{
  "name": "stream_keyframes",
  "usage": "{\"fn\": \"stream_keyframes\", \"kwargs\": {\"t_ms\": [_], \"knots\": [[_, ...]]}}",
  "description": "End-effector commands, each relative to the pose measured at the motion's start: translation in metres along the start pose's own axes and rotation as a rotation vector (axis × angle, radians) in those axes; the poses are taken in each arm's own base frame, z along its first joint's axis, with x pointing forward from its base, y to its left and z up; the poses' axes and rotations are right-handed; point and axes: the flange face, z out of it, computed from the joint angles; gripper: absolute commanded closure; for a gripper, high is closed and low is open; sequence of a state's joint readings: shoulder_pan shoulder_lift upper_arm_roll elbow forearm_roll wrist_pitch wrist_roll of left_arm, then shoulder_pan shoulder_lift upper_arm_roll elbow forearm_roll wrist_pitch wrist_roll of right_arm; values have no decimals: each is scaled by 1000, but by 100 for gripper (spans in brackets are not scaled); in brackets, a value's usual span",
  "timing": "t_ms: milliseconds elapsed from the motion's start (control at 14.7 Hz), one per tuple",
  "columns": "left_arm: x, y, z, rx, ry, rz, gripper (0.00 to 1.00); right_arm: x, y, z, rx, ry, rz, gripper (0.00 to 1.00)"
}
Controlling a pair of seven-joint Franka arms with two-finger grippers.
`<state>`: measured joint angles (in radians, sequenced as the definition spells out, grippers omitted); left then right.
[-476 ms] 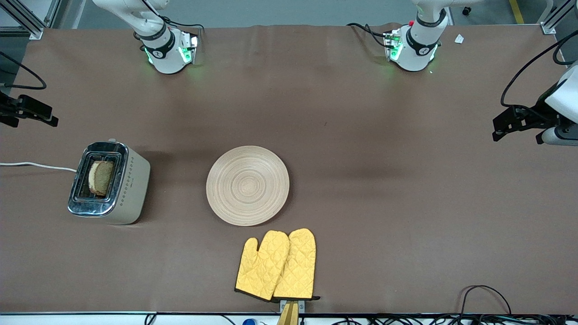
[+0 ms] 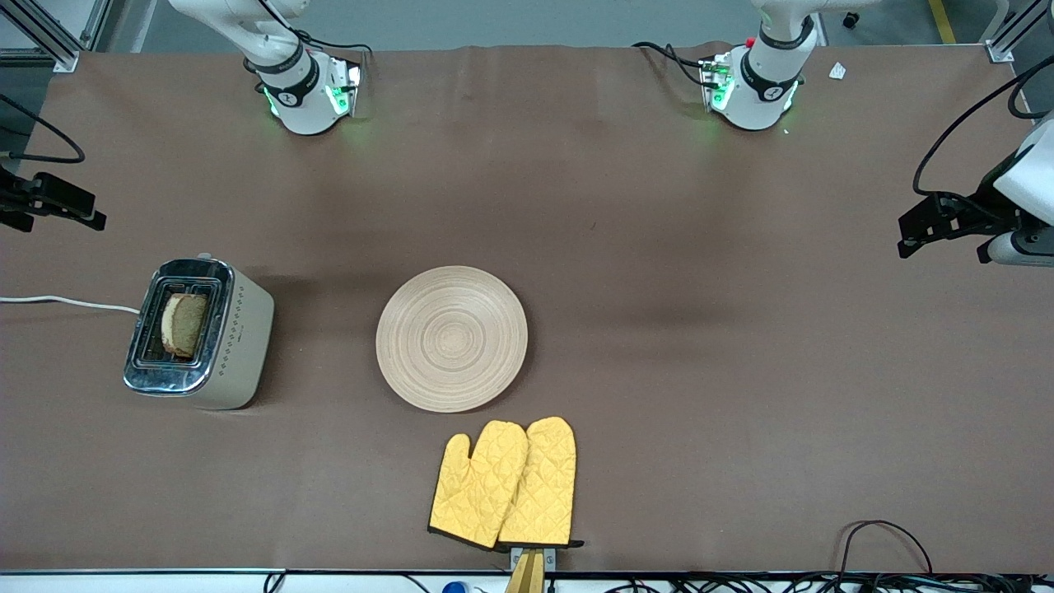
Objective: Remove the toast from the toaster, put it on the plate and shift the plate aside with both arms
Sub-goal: 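Reach the right gripper down to the toast in the toaster slot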
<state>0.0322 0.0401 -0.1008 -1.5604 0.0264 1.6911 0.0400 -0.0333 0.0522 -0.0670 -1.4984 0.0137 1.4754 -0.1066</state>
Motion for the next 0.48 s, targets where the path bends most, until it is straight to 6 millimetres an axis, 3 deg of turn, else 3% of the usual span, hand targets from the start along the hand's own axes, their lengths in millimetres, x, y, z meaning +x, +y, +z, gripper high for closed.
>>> {"fn": "stream_keyframes", "kwargs": {"t_ms": [0,136,408], "knots": [[3,-2,-3,19,4,-6,0,5,7,39,-18,-2,-9,0],[3,0,-3,18,4,-3,0,12,10,87,-19,10,-3,0],[3,-1,-2,18,2,-6,0,33,15,137,-26,48,4,0]]}}
